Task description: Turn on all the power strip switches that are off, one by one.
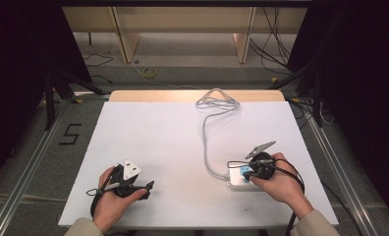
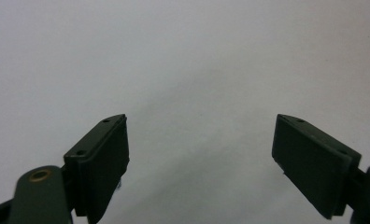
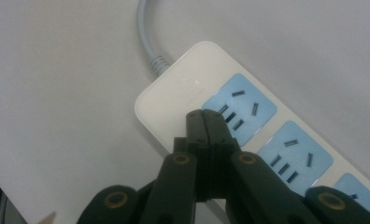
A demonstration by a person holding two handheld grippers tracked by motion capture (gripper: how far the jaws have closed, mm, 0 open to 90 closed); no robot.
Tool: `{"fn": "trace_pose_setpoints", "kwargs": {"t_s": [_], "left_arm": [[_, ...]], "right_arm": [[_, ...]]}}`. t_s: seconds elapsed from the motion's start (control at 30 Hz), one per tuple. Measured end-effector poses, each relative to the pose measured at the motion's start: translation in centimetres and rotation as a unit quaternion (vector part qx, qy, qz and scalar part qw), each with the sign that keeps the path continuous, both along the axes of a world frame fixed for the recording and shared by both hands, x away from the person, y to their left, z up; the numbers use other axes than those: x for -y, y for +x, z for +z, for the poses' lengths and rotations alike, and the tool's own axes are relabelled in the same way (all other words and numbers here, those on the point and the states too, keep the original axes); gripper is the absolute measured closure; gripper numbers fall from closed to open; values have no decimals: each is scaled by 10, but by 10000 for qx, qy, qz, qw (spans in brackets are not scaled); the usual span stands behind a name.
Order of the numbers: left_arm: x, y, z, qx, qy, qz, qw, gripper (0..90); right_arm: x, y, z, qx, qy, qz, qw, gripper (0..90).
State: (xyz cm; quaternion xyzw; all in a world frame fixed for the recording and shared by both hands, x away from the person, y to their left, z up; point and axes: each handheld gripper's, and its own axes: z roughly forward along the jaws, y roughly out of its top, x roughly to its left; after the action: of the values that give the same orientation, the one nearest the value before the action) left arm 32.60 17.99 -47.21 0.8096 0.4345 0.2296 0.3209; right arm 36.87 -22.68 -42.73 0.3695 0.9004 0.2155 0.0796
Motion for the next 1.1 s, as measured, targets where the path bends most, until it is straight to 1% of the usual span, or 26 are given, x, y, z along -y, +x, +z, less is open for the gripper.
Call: {"fn": "trace_pose_setpoints", "kwargs": {"t_s": [0.53,0.73,1.1], "left_arm": [[-1,0,0,2,34,-12,10000,188],[0,1,-1,16,22,-8,10000,188],[0,1,-1,13,19,-5,10000,188]], "right_arm": [[-3,2,-4,-89,-118,-19,9999,900],[-3,3,-4,-89,-124,-20,9999,900],[-6,2,-6,-81,-224,-48,9997,900]]}}
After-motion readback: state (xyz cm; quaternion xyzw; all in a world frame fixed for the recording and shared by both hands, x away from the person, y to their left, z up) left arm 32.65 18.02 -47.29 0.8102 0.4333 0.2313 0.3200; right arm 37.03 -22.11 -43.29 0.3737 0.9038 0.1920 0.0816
